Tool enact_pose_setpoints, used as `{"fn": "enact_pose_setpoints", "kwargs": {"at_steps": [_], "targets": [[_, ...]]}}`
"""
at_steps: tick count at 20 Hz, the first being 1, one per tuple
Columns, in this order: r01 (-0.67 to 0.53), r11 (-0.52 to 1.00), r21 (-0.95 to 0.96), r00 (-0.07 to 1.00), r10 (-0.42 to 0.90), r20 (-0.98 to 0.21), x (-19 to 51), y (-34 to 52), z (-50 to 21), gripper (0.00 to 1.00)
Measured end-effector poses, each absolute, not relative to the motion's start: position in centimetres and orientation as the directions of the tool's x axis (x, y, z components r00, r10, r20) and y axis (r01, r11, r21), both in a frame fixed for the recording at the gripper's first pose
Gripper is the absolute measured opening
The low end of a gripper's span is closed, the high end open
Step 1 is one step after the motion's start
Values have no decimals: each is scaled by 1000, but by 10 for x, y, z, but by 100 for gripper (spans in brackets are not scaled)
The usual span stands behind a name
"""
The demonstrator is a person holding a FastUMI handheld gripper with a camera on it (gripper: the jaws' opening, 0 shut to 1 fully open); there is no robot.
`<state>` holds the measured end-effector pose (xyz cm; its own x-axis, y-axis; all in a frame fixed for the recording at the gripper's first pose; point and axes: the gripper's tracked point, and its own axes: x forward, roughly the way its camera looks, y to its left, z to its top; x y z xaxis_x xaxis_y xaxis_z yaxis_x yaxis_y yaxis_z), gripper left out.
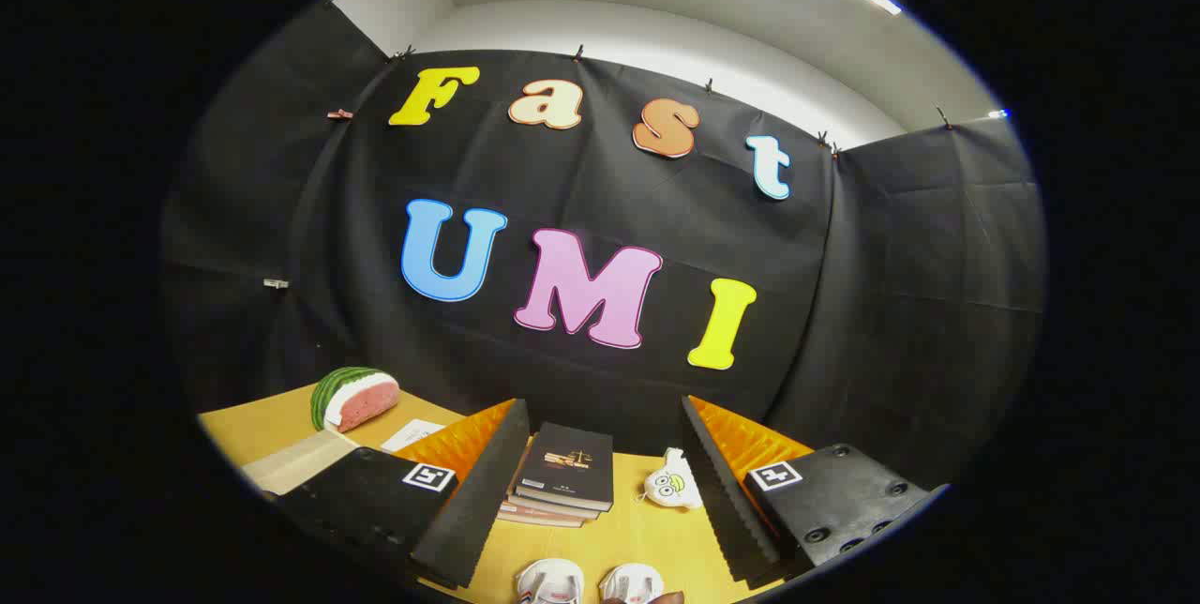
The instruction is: Open the storage box then place both shoes into the box .Put the left shoe in first, then the right shoe, with the right side of both shoes facing outward in a uniform manner.
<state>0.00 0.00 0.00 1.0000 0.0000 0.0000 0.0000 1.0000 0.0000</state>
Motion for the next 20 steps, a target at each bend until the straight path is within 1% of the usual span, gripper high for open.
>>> {"fn": "enact_pose_setpoints", "kwargs": {"at_steps": [8,20], "targets": [[-20,1000,3,1000,20,-16,-7,6,-8,98],[-13,1000,-11,1000,12,-27,-15,3,-13,98]]}}
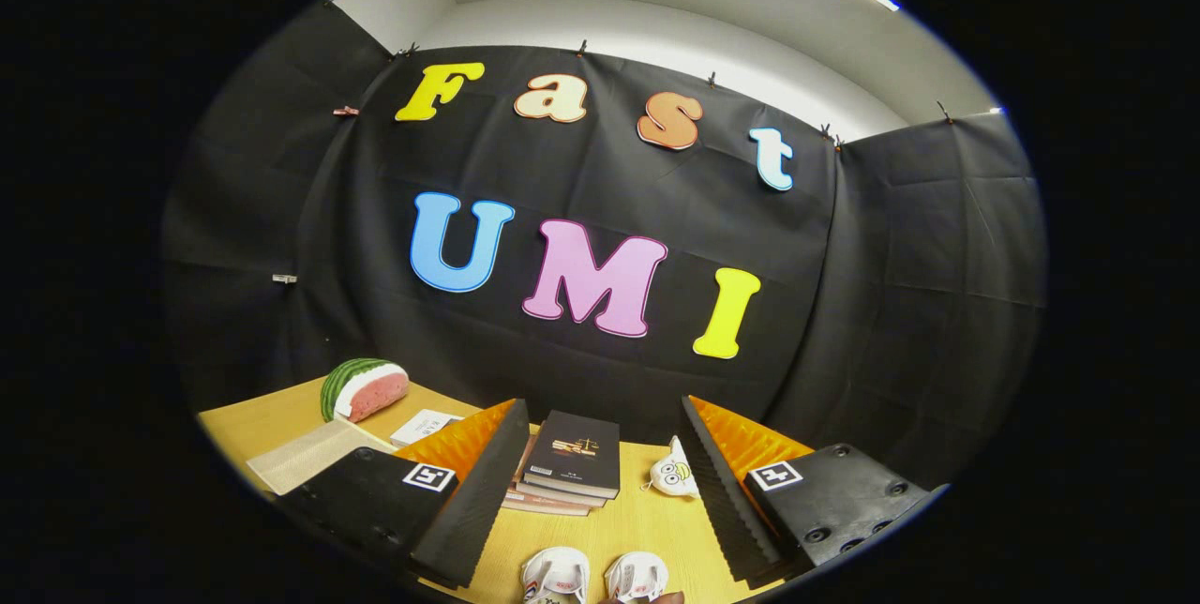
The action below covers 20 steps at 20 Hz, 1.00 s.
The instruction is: Open the storage box then place both shoes into the box .Put the left shoe in first, then the right shoe, with the right side of both shoes facing outward in a uniform manner.
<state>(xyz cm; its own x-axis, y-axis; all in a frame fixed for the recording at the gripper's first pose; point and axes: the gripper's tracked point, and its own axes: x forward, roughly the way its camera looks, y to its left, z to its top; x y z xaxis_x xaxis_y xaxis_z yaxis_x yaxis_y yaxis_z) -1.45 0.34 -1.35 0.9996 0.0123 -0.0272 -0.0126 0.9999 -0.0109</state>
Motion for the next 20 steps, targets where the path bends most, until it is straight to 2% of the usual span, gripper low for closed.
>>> {"fn": "enact_pose_setpoints", "kwargs": {"at_steps": [5,12,17,20], "targets": [[-35,999,-9,999,35,-17,-15,10,-10,98],[-279,958,71,959,282,-38,-17,65,-10,98],[-520,810,272,818,563,-115,-26,130,-34,98],[-574,685,449,689,700,-186,-35,159,-62,99]]}}
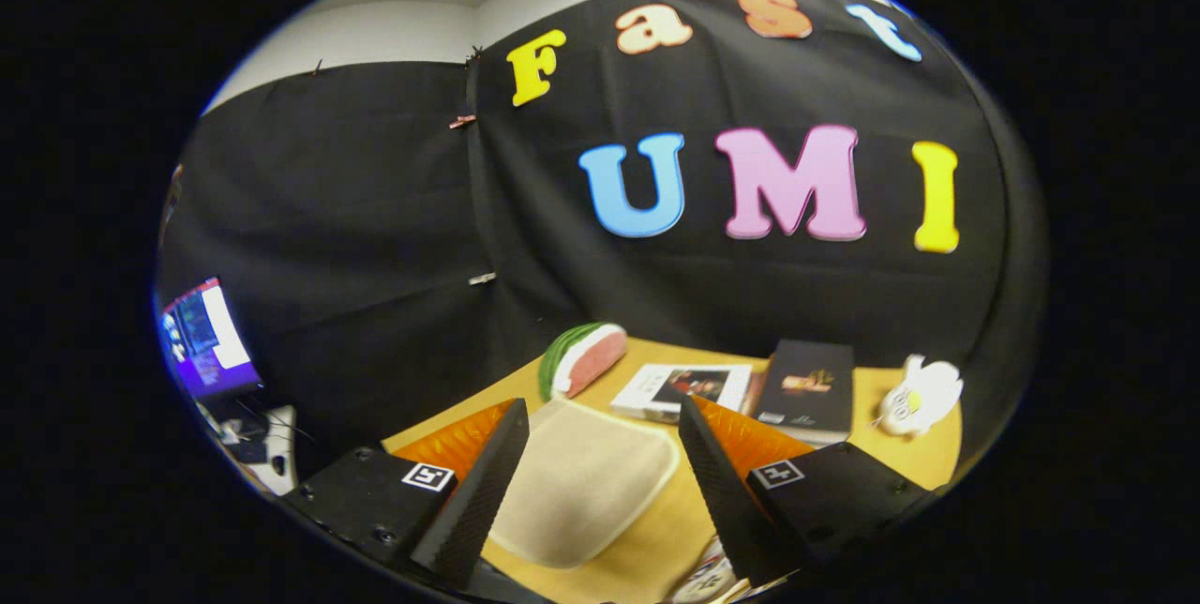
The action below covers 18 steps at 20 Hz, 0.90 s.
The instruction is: Open the storage box then place both shoes into the box .Put the left shoe in first, then the right shoe, with the right side of both shoes facing outward in a uniform manner.
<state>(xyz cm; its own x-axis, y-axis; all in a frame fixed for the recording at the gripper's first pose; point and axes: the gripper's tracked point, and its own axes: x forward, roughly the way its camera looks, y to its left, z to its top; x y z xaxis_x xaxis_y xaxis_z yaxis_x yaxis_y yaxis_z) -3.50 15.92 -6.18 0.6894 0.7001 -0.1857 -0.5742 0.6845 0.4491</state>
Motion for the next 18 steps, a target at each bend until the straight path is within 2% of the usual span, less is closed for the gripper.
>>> {"fn": "enact_pose_setpoints", "kwargs": {"at_steps": [3,8,13,18], "targets": [[-528,607,594,584,767,-265,-42,176,-104,99],[-304,511,804,443,823,-356,-45,197,-180,99],[-46,408,912,370,855,-364,-44,202,-233,98],[59,304,951,300,903,-307,-50,211,-250,98]]}}
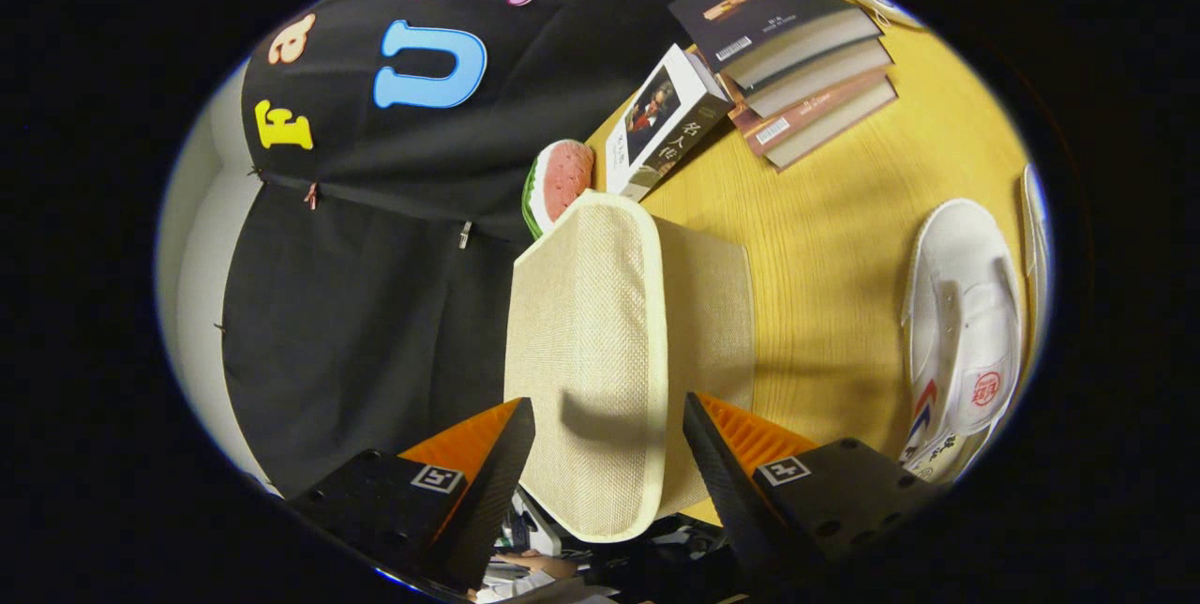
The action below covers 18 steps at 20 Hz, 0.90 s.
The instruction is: Open the storage box then place both shoes into the box .Put the left shoe in first, then the right shoe, with the right side of both shoes facing outward in a uniform manner.
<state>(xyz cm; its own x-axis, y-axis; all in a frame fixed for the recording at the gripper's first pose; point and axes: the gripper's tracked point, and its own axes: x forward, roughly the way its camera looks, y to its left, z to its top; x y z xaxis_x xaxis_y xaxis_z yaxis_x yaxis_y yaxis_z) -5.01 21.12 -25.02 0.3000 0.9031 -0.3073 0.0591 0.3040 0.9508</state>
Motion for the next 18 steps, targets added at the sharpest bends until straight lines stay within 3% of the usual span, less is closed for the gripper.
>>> {"fn": "enact_pose_setpoints", "kwargs": {"at_steps": [5,6,7,8,11,12,18], "targets": [[116,200,973,232,947,-223,-59,224,-247,95],[123,189,974,222,952,-212,-60,226,-249,75],[122,171,978,215,957,-194,-61,224,-246,71],[116,149,982,204,964,-171,-62,228,-242,58],[99,153,983,253,952,-174,-60,214,-228,11],[76,156,985,255,952,-171,-57,215,-223,5],[-137,175,975,285,950,-130,-48,229,-136,5]]}}
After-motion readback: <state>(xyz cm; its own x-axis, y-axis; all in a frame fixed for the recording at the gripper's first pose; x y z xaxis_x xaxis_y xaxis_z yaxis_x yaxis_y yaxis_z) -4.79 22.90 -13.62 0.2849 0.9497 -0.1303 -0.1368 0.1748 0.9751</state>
